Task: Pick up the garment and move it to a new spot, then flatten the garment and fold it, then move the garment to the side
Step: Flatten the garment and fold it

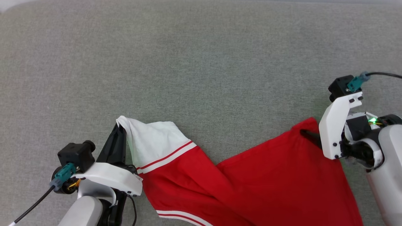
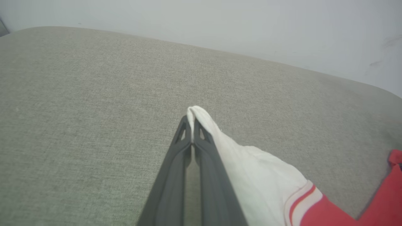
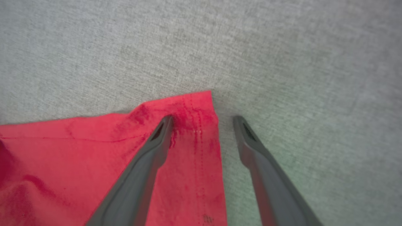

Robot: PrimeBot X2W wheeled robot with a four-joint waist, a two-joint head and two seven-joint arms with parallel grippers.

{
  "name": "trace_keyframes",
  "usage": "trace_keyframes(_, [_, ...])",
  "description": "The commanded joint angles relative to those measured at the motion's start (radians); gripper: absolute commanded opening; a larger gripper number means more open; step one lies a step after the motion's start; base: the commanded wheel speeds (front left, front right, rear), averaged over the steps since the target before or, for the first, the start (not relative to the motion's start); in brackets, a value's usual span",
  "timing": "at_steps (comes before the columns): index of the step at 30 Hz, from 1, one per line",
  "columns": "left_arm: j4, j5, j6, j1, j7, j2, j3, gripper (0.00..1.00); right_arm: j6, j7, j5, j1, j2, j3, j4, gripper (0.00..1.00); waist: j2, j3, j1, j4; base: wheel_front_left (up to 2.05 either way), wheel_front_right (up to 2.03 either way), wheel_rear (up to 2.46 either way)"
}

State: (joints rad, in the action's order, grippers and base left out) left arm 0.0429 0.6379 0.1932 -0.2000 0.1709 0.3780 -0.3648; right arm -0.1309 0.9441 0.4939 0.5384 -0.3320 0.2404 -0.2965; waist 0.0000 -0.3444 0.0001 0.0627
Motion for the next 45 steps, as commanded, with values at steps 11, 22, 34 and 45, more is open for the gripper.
trace_keyframes(11, [0.042,0.017,-0.016,-0.02,0.024,-0.014,0.001,0.0,0.0,0.027,0.039,0.006,0.008,0.07,-0.083,0.0,0.0,0.005,-0.0001,0.023,0.0,0.0,0.0])
trace_keyframes(22, [0.061,0.023,-0.035,-0.084,-0.007,0.04,0.025,0.0,0.0,-0.17,0.045,0.042,-0.003,0.039,-0.101,0.0,0.0,0.167,-0.0001,-0.028,0.0,0.0,0.0])
trace_keyframes(34, [0.336,0.039,-0.123,-0.449,-0.108,0.041,0.018,0.0,0.0,-0.495,-0.033,0.207,0.045,-0.048,-0.232,0.0,0.0,0.288,-0.0001,-0.088,0.0,0.0,0.0])
trace_keyframes(45, [0.574,-0.017,-0.168,-0.899,-0.089,0.025,0.013,0.0,0.001,-0.612,-0.08,0.525,0.039,-0.052,-0.328,0.0,0.0,0.124,-0.0001,-0.105,0.0,0.0,0.0])
